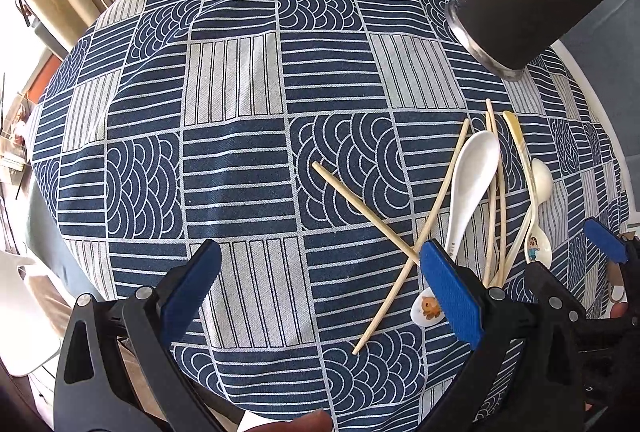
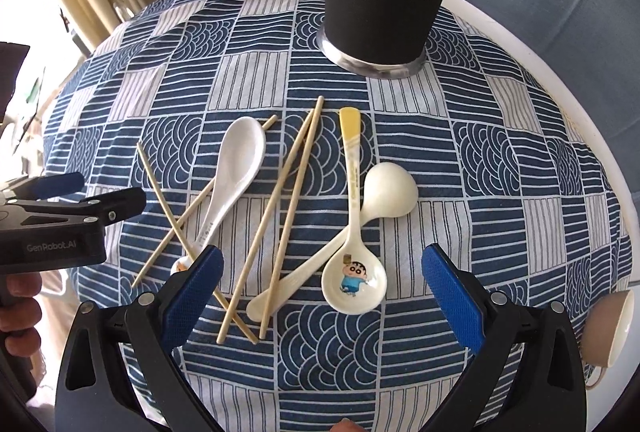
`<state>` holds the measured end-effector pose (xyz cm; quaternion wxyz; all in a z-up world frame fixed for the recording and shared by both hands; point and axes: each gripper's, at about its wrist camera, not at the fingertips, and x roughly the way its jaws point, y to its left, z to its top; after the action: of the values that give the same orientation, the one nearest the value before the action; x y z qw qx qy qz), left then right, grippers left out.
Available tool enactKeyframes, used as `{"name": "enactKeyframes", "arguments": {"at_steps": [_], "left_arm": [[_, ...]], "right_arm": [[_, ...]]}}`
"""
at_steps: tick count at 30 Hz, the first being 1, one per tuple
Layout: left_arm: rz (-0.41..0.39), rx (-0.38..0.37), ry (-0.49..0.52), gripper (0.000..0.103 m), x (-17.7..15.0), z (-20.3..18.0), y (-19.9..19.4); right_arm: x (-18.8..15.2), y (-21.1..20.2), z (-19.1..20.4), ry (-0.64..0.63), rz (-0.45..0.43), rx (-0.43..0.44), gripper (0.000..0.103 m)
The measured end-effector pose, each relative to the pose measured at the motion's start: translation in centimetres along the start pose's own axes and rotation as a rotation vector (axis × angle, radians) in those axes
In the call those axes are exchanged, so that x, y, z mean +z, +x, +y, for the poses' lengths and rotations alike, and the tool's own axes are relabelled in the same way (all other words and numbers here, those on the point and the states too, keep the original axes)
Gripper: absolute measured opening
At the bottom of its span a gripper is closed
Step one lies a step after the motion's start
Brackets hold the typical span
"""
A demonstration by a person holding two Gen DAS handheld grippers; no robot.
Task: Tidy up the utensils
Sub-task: 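Move the right tool toward the chopsticks and close on one chopstick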
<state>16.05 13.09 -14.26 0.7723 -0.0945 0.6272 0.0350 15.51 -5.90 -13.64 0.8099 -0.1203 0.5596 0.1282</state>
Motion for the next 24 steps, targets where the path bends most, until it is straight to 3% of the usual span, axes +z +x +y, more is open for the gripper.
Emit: {"name": "enactKeyframes", "arguments": {"at_steps": [16, 18, 19, 22, 24], "left_arm": [[0.026, -0.020, -0.045, 0.097, 1.4, -0.2, 1.7], [0.025, -0.018, -0.045, 0.097, 1.4, -0.2, 1.7], [0.025, -0.019, -0.047, 0.097, 1.5, -0.4, 1.8], [0.025, -0.036, -0.052, 0.097, 1.3, 0.0, 1.7], [0.031, -0.040, -0.058, 0.097, 1.4, 0.0, 2.0]], "right_arm": [[1.5, 1.7, -0.5, 0.031, 0.028, 0.146, 0.094], [1.6, 1.8, -0.5, 0.029, 0.029, 0.163, 0.087], [1.7, 1.9, -0.5, 0.031, 0.033, 0.172, 0.074], [1.7, 2.3, -0.5, 0.027, 0.048, 0.178, 0.071], [1.6, 2.4, -0.4, 0.018, 0.048, 0.183, 0.063]]}}
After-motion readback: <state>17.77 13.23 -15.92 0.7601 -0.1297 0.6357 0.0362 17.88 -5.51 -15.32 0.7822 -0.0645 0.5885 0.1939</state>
